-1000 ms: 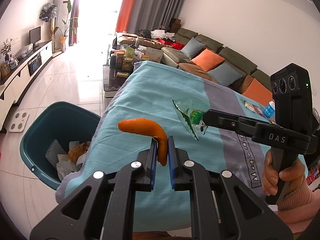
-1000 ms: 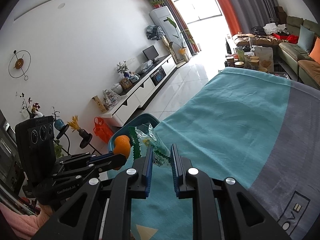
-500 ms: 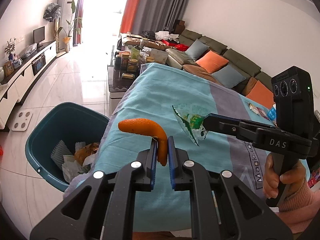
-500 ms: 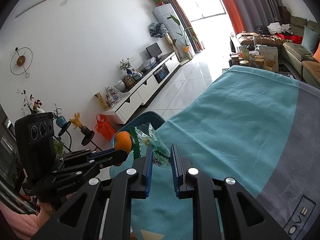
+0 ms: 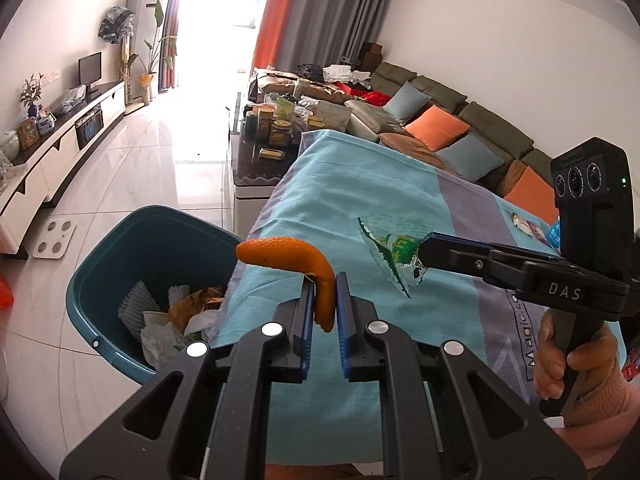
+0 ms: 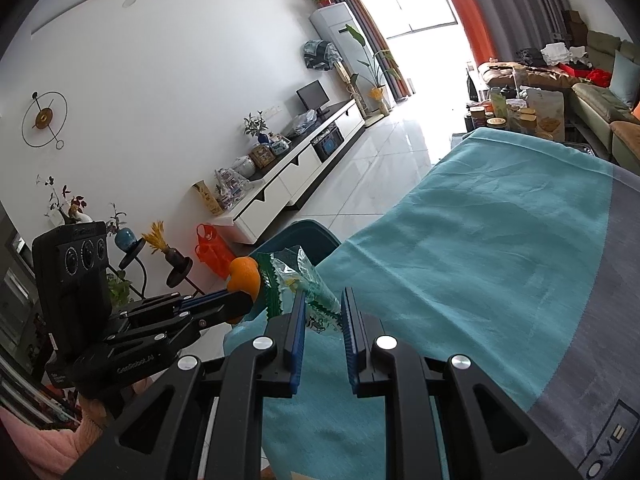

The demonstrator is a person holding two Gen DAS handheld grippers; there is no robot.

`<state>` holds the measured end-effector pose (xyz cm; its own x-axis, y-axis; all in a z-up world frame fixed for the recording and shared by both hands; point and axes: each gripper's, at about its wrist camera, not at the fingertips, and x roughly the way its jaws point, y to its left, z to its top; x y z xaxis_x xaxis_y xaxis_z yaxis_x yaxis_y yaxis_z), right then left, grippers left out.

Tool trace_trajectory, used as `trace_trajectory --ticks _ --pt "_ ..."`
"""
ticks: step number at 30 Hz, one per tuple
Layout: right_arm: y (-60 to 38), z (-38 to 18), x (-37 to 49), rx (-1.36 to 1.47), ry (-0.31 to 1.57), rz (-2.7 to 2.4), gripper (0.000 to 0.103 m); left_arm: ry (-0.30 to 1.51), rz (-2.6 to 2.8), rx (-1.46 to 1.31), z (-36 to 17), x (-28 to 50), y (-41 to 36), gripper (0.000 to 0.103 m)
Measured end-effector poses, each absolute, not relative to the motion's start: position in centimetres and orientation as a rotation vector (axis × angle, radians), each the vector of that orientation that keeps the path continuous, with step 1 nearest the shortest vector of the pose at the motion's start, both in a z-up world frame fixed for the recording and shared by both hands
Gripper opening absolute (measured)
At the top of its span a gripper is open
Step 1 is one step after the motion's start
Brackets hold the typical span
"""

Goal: Collect trash
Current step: 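Hold the peel and wrapper above the teal bin with both tools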

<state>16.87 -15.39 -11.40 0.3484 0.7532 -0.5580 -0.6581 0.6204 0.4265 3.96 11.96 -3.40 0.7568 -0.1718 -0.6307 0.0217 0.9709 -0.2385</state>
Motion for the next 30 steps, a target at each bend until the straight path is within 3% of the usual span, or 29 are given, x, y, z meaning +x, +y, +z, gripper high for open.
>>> trace_trajectory --ticks 30 --pt "-11.4 -11.0 17.5 0.081 0.813 0.964 0.016 0.695 -0.032 -0.242 -3.6 3.9 15.1 0.011"
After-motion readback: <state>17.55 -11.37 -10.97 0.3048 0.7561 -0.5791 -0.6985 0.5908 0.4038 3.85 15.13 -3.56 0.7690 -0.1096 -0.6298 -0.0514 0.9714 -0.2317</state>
